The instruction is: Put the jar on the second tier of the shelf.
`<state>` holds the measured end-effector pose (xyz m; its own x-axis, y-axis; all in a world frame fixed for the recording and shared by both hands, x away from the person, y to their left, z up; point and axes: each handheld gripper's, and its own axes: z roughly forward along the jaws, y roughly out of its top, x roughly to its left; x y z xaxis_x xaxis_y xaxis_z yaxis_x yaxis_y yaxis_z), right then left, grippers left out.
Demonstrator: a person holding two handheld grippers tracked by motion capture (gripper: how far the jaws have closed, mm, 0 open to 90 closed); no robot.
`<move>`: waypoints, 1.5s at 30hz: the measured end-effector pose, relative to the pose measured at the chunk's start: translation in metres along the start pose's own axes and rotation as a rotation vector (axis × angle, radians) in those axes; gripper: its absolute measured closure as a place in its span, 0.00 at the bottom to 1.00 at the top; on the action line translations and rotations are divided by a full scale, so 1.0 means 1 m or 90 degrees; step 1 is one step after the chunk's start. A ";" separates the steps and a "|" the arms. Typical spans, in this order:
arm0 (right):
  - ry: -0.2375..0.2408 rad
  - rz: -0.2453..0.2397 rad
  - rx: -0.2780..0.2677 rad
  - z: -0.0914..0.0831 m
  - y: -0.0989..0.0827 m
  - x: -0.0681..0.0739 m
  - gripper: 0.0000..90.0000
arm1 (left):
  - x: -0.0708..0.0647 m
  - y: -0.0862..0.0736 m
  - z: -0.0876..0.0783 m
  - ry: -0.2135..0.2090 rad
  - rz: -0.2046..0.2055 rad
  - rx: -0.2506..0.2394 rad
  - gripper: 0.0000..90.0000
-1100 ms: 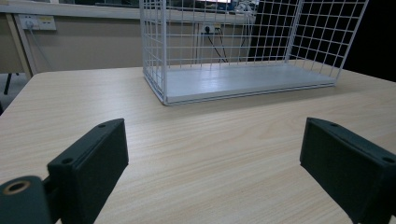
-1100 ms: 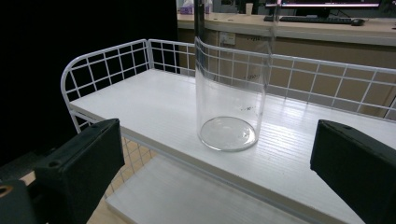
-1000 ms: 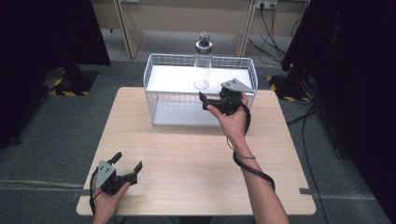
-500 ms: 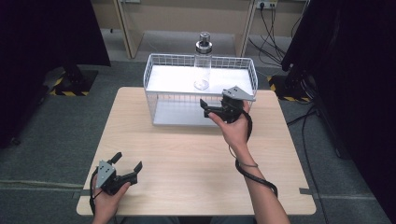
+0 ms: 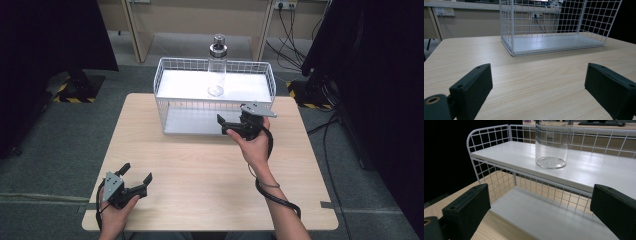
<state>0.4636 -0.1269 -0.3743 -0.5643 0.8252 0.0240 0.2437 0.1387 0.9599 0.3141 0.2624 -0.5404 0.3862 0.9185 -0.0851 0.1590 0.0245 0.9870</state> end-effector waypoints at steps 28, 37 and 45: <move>-0.010 0.012 0.039 -0.029 -0.055 -0.014 0.03 | 0.000 0.000 0.000 0.002 0.005 0.002 0.08; -0.014 0.016 0.048 -0.037 -0.071 -0.017 0.04 | 0.000 0.000 0.000 0.003 0.005 0.001 0.08; -0.018 0.020 0.052 -0.047 -0.085 -0.019 0.04 | -0.001 0.000 0.000 0.003 0.006 0.002 0.08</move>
<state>0.4163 -0.1807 -0.4436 -0.5336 0.8445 0.0453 0.3248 0.1551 0.9330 0.3140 0.2616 -0.5403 0.3842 0.9203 -0.0745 0.1582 0.0139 0.9873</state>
